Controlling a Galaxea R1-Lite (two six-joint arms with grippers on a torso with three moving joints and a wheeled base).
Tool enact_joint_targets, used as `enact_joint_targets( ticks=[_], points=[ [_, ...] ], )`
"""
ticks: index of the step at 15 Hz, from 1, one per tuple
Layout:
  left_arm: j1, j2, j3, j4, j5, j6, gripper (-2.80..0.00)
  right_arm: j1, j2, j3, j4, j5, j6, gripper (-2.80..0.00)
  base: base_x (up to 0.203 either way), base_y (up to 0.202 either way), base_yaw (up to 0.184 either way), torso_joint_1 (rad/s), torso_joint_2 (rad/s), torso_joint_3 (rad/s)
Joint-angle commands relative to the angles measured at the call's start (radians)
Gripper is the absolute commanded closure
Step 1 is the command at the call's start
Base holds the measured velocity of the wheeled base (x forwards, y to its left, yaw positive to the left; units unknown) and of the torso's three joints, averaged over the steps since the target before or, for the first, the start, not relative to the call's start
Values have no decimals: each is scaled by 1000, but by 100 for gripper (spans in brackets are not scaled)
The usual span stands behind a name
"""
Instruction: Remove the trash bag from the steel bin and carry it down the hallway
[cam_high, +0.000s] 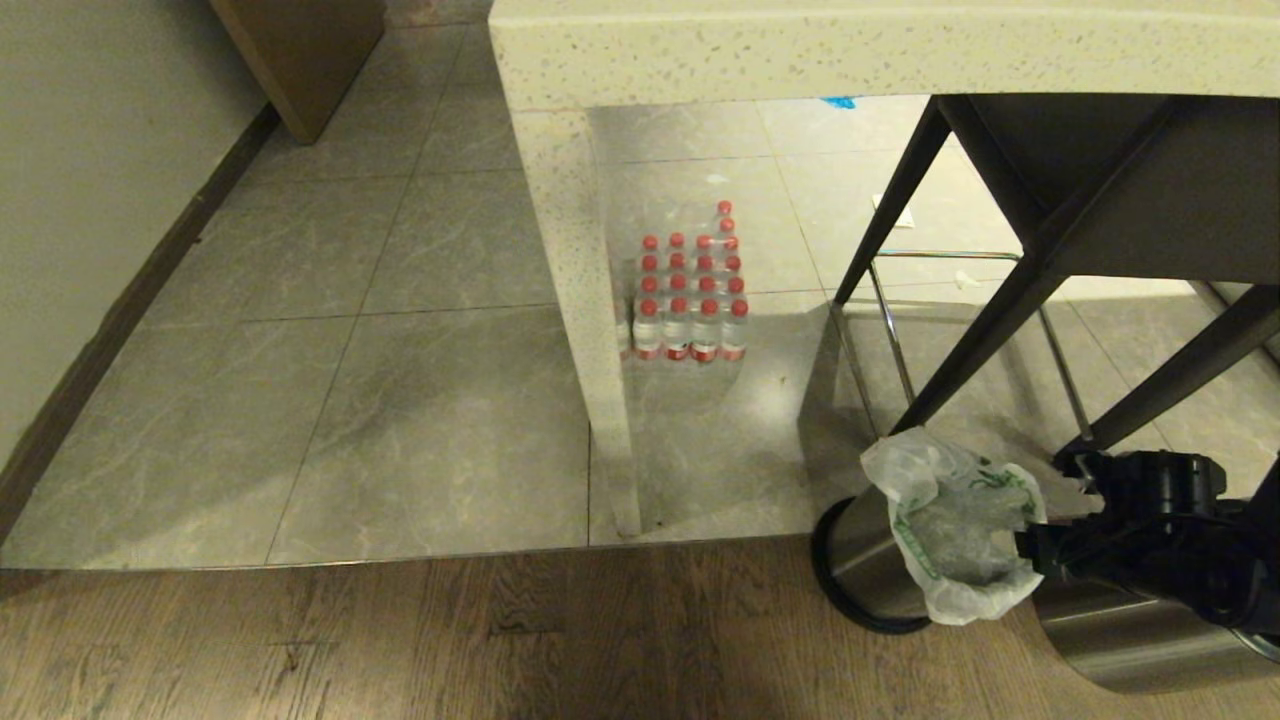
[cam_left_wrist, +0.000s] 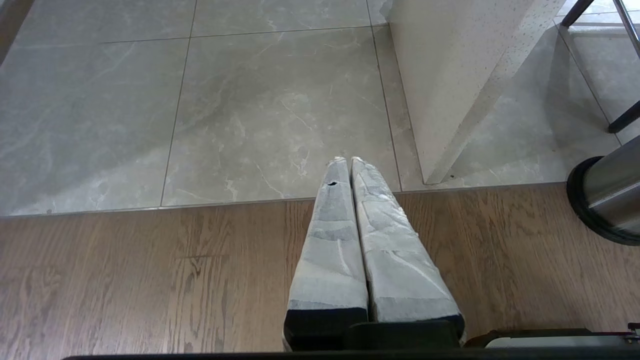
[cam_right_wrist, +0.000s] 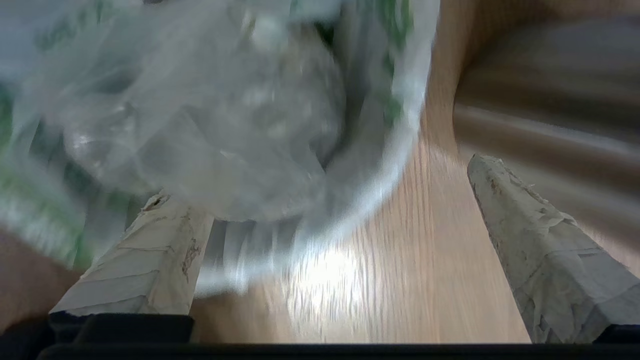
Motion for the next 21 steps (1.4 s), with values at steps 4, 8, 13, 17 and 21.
enact_joint_targets(
  ticks=[4, 8, 13, 17, 21],
  points=[
    [0, -1, 1, 0, 0, 0, 0, 4, 113, -52, -118, 3, -3, -280, 0, 0, 0, 0, 0, 0],
    [0, 0, 0, 0, 0, 0, 0, 4, 141, -66, -138, 2, -1, -280, 0, 0, 0, 0, 0, 0],
    [0, 0, 0, 0, 0, 0, 0, 4, 141, -66, -138, 2, -1, -280, 0, 0, 0, 0, 0, 0],
    [0, 0, 0, 0, 0, 0, 0, 4, 141, -66, -138, 2, -1, -280, 0, 0, 0, 0, 0, 0],
    [0, 0, 0, 0, 0, 0, 0, 4, 141, -66, -138, 2, -1, -280, 0, 0, 0, 0, 0, 0]
  ],
)
